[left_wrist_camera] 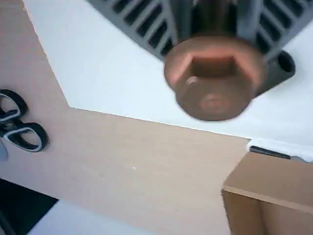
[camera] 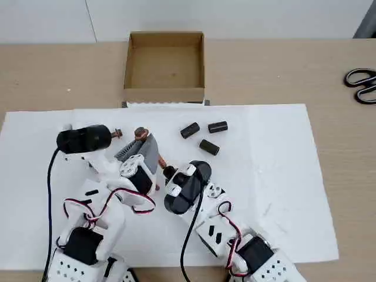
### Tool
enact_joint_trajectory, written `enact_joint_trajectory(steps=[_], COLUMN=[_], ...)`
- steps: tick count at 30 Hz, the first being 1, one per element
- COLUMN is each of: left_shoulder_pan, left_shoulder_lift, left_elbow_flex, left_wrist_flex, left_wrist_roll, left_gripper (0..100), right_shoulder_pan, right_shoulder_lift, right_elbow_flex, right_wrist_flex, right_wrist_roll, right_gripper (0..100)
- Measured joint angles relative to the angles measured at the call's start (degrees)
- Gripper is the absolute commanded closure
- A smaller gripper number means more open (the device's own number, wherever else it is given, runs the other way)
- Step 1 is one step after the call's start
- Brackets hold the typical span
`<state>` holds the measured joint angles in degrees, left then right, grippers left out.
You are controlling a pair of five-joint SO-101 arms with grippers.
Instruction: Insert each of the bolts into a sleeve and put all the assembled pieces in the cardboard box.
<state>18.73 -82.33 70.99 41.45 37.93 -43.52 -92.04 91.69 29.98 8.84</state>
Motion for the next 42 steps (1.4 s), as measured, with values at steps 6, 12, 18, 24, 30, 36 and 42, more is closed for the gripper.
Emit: enact_joint_trajectory(steps=[6,12,18,24,30,36,42], left_shoulder_pan=[2.7,3.0,5.4,7.8,8.4,8.5,8.4], left_shoulder_lift=[0.0,0.0,-0.4,-1.0,-1.3,-1.4,-0.5], left_elbow_flex=[0.0,0.0,-1.0,-1.0,2.0,2.8,3.3], left_wrist_flex=[0.7,2.4,9.8,14.9,14.9,14.9,15.9], left_wrist_roll=[-0.3,0.0,0.3,-1.0,-3.9,-5.0,-6.9], left_gripper=[100,100,100,100,99,89,72], right_shoulder_pan=[0.2,0.0,0.0,-0.2,-0.2,-0.3,0.4], right_shoulder_lift=[-0.1,-0.1,-0.1,-0.1,0.0,0.1,-0.1], right_elbow_flex=[0.0,0.0,0.2,0.2,1.1,1.1,1.1], right_wrist_flex=[0.0,-0.6,-3.5,-4.0,-3.9,-3.9,-4.0], right_wrist_roll=[0.0,0.0,0.1,0.1,0.2,0.2,0.1], right_gripper=[99.5,99.5,99.5,99.5,99.5,99.5,99.5])
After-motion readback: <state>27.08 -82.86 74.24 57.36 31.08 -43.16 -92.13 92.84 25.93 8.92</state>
